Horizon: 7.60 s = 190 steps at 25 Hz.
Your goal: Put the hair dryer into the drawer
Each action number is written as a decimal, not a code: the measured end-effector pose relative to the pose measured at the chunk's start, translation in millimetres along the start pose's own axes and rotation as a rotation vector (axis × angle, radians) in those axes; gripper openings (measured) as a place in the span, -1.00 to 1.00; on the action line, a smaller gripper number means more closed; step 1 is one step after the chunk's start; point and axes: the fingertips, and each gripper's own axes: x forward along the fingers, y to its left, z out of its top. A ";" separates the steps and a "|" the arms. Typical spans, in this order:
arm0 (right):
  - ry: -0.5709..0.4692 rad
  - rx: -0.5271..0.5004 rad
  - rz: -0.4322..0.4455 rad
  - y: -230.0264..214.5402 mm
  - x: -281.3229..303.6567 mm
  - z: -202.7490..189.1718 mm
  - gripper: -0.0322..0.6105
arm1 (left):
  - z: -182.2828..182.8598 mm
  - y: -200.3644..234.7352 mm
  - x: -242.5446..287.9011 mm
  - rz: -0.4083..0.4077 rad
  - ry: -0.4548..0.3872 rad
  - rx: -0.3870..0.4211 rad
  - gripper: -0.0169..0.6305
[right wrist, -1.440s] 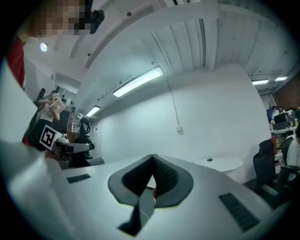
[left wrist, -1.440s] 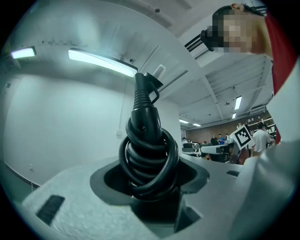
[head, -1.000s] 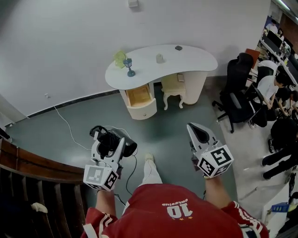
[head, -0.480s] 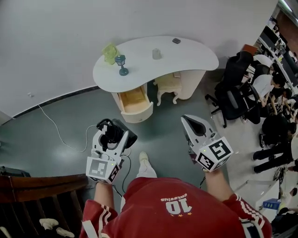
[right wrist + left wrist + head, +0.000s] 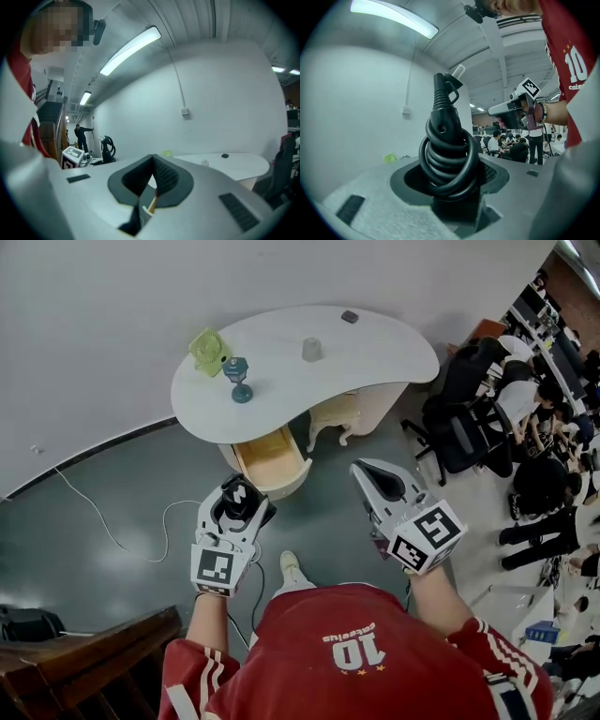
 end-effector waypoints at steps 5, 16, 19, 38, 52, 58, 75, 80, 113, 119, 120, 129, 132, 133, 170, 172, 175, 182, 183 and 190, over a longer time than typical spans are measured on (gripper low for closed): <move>0.016 -0.019 0.002 -0.2 20.0 -1.8 -0.89 | -26.5 16.7 24.3 -0.025 0.027 0.016 -0.15; 0.006 0.027 0.025 -32.7 48.2 -17.1 -0.89 | -81.0 25.3 89.9 -0.080 0.136 0.072 -0.15; -0.004 0.042 0.040 -48.6 58.2 -18.1 -0.89 | -99.7 27.9 114.9 -0.088 0.184 0.084 -0.16; 0.047 0.151 0.070 -151.0 121.6 -54.8 -0.89 | -279.2 23.0 239.9 -0.160 0.586 0.122 -0.16; 0.181 0.105 0.122 -165.0 145.5 -91.3 -0.89 | -403.8 36.0 263.6 -0.117 0.900 0.040 -0.17; 0.211 0.090 0.150 -169.0 157.1 -94.6 -0.89 | -438.0 44.0 263.9 -0.091 1.001 0.000 -0.17; 0.259 0.080 0.146 -182.9 167.8 -105.5 -0.89 | -480.8 55.2 288.0 -0.012 1.101 -0.052 -0.13; 0.268 0.073 0.134 -182.5 164.3 -106.8 -0.89 | -483.2 65.8 298.7 0.036 1.083 -0.049 -0.10; 0.130 0.066 0.054 -113.5 103.8 -73.8 -0.89 | -330.2 4.2 250.3 -0.199 0.775 0.231 -0.03; 0.095 0.065 0.020 -106.5 93.6 -59.7 -0.89 | -270.2 -6.5 207.2 -0.208 0.653 0.250 -0.03; 0.090 0.062 0.017 -105.9 93.6 -57.7 -0.89 | -257.7 -5.6 201.3 -0.199 0.627 0.234 -0.03; 0.017 0.158 0.004 -96.7 77.6 -37.4 -0.89 | -106.6 -16.0 155.8 -0.140 0.293 -0.034 -0.05; -0.010 0.174 0.003 -90.9 70.8 -27.0 -0.89 | -59.3 -18.9 141.5 -0.132 0.187 -0.089 -0.07; -0.026 0.194 0.003 -89.7 68.2 -22.2 -0.89 | -45.9 -19.8 136.4 -0.133 0.157 -0.106 -0.09; -0.235 -0.086 -0.052 -12.7 14.1 79.9 -0.89 | 160.7 35.6 -19.3 0.111 -0.325 -0.176 -0.96; -0.236 -0.087 -0.058 -13.4 11.5 79.6 -0.89 | 160.5 33.3 -18.3 0.110 -0.318 -0.160 -0.96; -0.236 -0.085 -0.061 -15.0 10.1 79.9 -0.89 | 160.2 30.7 -15.5 0.104 -0.305 -0.142 -0.96; -0.230 -0.090 -0.063 -16.5 7.0 77.3 -0.89 | 158.0 24.3 -11.4 0.098 -0.289 -0.119 -0.96; -0.229 -0.092 -0.064 -16.5 6.7 76.9 -0.89 | 157.9 24.0 -11.1 0.097 -0.288 -0.118 -0.96; -0.227 -0.097 -0.071 -18.3 9.5 73.9 -0.89 | 154.4 26.3 -7.6 0.091 -0.286 -0.121 -0.96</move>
